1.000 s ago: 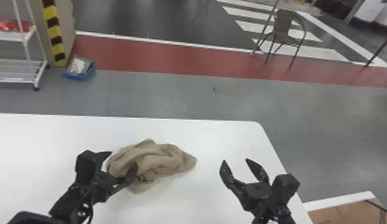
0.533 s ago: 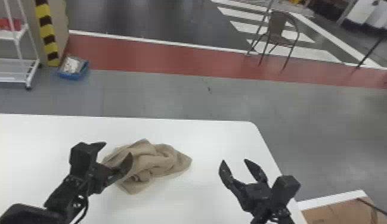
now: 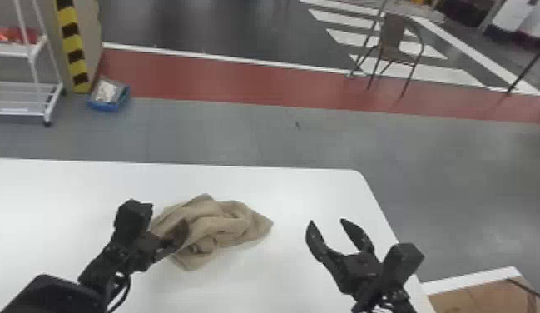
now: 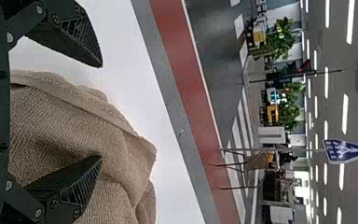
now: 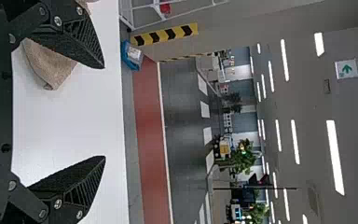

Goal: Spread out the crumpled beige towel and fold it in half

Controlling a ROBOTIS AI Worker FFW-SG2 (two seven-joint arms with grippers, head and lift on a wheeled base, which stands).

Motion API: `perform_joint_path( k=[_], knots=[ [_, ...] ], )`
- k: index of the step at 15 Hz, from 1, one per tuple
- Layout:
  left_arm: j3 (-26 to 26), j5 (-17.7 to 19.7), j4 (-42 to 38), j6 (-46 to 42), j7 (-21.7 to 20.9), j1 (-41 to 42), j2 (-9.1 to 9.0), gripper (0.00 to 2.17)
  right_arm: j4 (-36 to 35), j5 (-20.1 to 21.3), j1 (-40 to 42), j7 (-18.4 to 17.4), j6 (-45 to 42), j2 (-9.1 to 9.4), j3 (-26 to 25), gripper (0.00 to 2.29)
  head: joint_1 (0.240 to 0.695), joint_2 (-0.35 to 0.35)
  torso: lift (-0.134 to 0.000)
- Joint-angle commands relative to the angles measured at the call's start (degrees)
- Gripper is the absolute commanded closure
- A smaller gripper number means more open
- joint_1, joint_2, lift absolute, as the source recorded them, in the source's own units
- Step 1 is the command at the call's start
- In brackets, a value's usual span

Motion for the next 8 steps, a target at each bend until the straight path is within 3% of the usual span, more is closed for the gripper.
perform_joint_path(
  k=[1,6,8],
  knots=[
    [0.00,-0.64,1.12,0.87,0.00,-0.84,-0.23,0.30,-0.15,-0.18,0.18,0.08,0.04,0.05,0.04,0.21,0.695,-0.308,0.000],
    [0.00,-1.70,1.29,5.09,-0.61,-1.37,-0.23,0.35,-0.32,-1.06,0.36,0.69,0.04,0.05,0.39,0.22,0.695,-0.302,0.000],
    [0.09,-1.52,1.29,6.32,-0.70,-1.28,-0.23,0.74,-0.32,-1.32,0.36,0.69,-0.14,0.05,0.47,0.22,0.695,-0.297,0.000]
  ],
)
